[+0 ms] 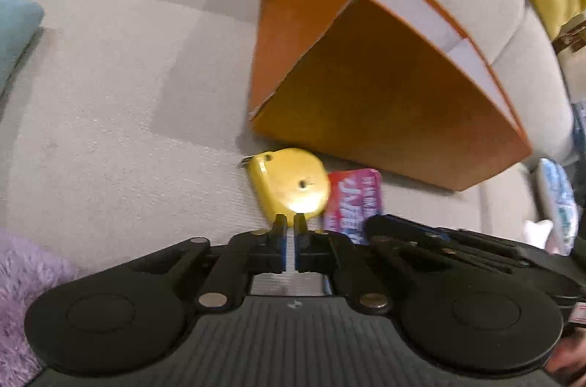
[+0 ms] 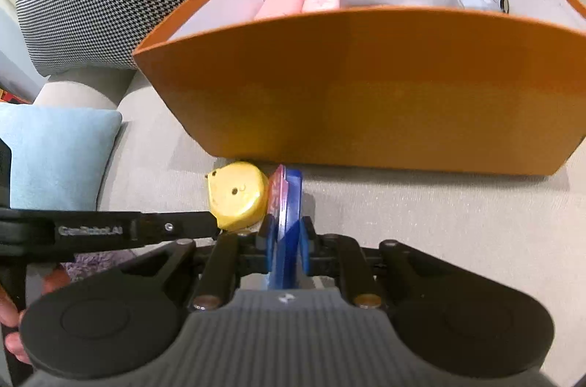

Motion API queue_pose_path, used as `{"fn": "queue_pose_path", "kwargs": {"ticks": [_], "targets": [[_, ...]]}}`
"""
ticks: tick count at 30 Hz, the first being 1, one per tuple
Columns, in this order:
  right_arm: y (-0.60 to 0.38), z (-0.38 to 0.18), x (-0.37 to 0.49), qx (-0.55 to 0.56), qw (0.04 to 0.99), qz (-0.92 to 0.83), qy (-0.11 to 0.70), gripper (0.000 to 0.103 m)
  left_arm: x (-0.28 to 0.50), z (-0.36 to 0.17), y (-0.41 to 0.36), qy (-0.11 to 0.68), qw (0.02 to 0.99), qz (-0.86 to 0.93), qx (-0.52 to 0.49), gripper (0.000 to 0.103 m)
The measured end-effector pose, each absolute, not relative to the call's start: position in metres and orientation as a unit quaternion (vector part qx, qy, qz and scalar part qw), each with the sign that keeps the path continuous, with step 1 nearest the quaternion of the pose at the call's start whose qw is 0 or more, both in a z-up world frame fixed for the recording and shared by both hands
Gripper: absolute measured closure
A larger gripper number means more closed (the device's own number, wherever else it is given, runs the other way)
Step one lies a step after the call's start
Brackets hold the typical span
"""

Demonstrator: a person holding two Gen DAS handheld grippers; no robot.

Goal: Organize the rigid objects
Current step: 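Grasp the yellow tape measure with the left gripper while right holds the tin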

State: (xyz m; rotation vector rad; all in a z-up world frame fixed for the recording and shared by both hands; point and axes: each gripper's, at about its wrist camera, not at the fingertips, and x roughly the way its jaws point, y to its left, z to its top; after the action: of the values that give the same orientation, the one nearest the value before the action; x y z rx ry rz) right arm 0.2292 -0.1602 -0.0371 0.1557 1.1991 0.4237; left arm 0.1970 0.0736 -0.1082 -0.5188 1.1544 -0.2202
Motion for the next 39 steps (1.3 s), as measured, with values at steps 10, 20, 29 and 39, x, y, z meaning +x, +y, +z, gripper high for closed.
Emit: {"fn": "queue_pose_path", "kwargs": {"ticks": [10,20,29,39], "targets": [[-0.165,-0.037,0.237,0.082,0.807,0.193,0.552,0.089,0.219,-0.132,0.091,0.539,0.778,-0.074,-0.314,0.055],[-0.151,-0.047,0.239,0.094,0.794,0.231,0.554,0.083,0.226,-0.142,0.081,0.526,0.786,-0.09,-0.313,0.052],[-0.145,-0.048,0.242,0.075,0.8,0.217,0.555,0.083,0.233,-0.139,0.08,0.512,0.79,-0.086,-0.325,0.061],[-0.158,-0.049,0.239,0.089,0.789,0.207,0.572,0.089,0.215,-0.113,0.062,0.52,0.809,-0.114,-0.25,0.077]]}}
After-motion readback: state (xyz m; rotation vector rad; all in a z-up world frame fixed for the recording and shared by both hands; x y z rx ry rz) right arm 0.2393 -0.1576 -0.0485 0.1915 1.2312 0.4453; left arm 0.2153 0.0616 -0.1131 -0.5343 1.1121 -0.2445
